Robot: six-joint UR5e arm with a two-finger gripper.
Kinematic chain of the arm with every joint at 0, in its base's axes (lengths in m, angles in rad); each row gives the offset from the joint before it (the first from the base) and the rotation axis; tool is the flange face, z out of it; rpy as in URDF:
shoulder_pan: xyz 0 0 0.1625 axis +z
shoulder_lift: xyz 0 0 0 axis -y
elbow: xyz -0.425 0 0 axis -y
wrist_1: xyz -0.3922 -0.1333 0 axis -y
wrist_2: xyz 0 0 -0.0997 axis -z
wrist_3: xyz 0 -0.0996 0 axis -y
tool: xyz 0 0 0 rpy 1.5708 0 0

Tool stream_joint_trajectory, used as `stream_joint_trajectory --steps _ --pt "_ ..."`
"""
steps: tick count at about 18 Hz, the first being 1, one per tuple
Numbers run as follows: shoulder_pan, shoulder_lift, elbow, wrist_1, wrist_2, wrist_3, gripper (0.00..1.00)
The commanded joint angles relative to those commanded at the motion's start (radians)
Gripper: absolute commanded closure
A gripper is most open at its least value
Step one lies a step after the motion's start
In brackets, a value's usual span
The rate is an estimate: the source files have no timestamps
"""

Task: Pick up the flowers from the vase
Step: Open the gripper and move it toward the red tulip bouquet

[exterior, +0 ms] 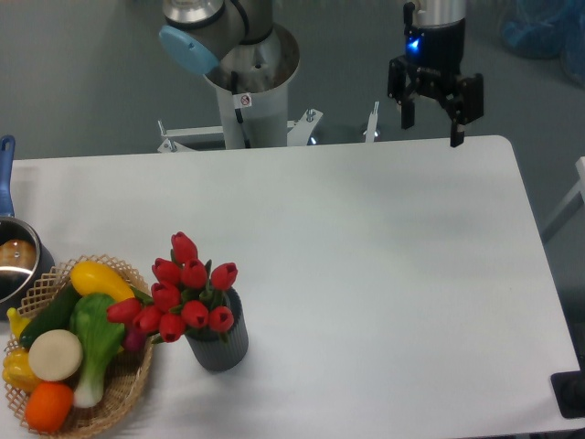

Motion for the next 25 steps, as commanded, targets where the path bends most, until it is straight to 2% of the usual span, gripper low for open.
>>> stream_joint_trajectory --steps 6,10,14,16,21,25 --pt "-0.006 0.002 0.000 0.003 0.000 -0.002 0.00" --pt "-0.006 -0.002 -0.003 0.006 -0.018 -0.127 0.00" --pt "-0.008 0.000 -0.046 0.006 -0.087 -0.184 0.00" --pt "-0.014 -0.006 -0.048 0.006 -0.147 -0.251 0.00" --pt "-0.014 -0.032 -0.057 0.006 -0.424 -0.321 0.00" --pt "-0.028 -0.038 -0.058 0.006 -0.454 -0.324 0.00"
